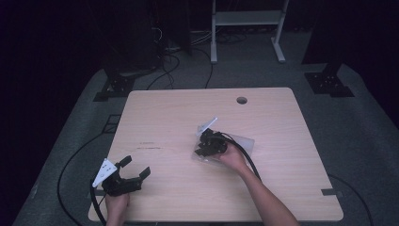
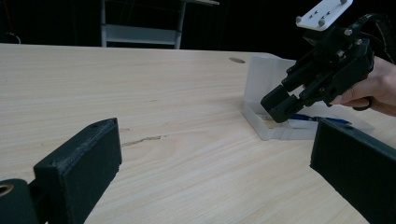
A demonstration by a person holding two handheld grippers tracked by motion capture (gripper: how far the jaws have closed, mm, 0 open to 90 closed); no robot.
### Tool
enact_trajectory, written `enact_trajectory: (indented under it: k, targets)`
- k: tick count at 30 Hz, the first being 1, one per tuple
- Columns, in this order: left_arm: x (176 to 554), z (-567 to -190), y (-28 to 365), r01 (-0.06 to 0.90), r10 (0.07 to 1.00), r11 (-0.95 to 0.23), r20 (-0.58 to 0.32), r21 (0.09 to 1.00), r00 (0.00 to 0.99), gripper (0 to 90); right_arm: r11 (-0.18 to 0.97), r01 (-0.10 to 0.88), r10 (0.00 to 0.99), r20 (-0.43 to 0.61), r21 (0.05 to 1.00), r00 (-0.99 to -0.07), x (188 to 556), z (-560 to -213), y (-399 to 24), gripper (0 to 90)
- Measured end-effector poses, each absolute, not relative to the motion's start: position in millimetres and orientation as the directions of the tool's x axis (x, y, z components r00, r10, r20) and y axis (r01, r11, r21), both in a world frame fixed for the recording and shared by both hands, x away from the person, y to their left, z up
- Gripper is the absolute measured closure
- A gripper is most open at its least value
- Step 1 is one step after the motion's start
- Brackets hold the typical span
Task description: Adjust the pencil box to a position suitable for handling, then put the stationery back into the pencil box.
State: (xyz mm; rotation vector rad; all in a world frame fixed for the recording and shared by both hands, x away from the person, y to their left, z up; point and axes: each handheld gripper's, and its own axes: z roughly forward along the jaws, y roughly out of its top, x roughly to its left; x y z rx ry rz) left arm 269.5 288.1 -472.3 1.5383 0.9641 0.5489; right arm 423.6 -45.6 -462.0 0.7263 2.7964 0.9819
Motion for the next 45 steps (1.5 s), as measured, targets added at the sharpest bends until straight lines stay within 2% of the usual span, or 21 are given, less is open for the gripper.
enact_trajectory:
  k: [19, 29, 45]
  targets:
    - [271, -474, 288, 0.276, 0.818, 0.018, -0.173, 0.961, 0.549, 1.1, 0.628, 0.409, 0.466, 0.101, 0.662, -0.879, 416, -443, -71, 53.5]
    - [270, -474, 288, 0.278, 0.822, 0.017, -0.171, 0.960, 0.542, 1.1, 0.589, 0.421, 0.452, 0.151, 0.690, -0.879, 414, -438, -84, 42.8]
    - [270, -474, 288, 0.278, 0.824, 0.010, -0.165, 0.961, 0.542, 1.1, 0.578, 0.417, 0.448, 0.154, 0.701, -0.881, 403, -433, -101, 41.3]
